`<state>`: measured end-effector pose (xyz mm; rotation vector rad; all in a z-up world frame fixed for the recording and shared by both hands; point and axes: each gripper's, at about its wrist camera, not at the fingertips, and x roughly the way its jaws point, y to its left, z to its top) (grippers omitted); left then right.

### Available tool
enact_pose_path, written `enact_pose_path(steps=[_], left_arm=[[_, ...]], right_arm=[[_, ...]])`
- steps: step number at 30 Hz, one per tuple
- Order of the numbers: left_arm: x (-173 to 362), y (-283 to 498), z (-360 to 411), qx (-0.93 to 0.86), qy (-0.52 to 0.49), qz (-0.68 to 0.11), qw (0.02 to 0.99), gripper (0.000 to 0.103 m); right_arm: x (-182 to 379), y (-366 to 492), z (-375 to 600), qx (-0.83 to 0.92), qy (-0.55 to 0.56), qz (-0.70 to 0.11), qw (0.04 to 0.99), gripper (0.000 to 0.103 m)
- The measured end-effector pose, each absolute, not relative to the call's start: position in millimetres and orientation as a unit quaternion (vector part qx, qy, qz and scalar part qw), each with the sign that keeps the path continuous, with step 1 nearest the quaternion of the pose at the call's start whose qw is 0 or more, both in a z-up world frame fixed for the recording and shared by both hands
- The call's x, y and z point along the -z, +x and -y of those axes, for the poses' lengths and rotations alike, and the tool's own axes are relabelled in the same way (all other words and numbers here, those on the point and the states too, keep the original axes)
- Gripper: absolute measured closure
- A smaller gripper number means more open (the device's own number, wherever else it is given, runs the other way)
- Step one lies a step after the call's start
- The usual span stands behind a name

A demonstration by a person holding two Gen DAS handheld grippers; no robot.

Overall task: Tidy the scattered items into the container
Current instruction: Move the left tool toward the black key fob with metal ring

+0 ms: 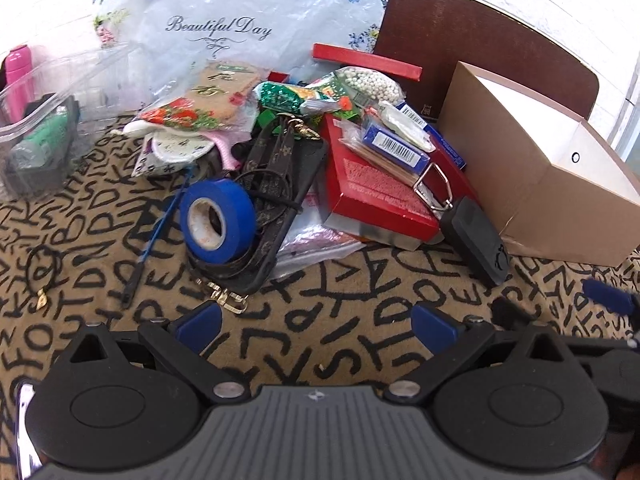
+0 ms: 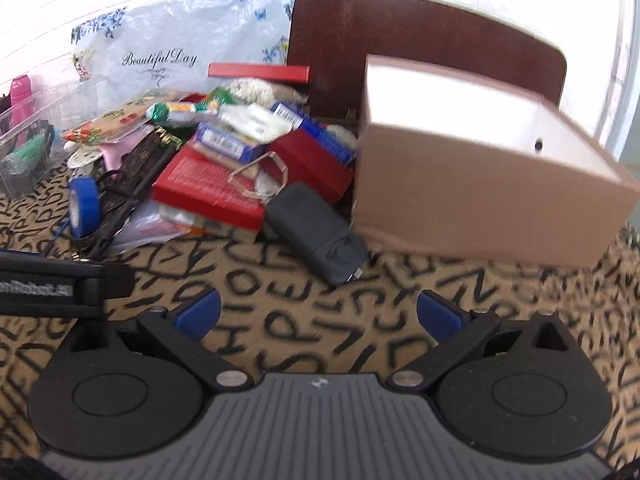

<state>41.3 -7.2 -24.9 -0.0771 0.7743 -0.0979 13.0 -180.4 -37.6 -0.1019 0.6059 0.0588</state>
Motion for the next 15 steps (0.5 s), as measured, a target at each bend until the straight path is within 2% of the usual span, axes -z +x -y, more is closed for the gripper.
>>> enact_pose_path(steps=[4, 9, 11, 15], left_arm=[[24, 54, 13, 0.063, -0.036, -0.376, 0.924, 0.000], [24, 67, 20, 0.095, -0.034, -0.375, 0.922, 0.000], [25, 70, 21, 0.106, -0.037, -0.374, 0.921, 0.001], [29, 79, 22, 0.126, -0.054, -0.383, 0.914, 0.003]], right_arm=[[40, 28, 191, -0.043, -0.065, -0.270, 0.960, 0.002], [54, 58, 197, -0.074, -0.082, -0.290, 0.951, 0.003], [62, 67, 196, -0.093, -0.089, -0.302, 0.945, 0.020], [71, 78, 196, -0.122, -0.082, -0.313, 0.938, 0.027]])
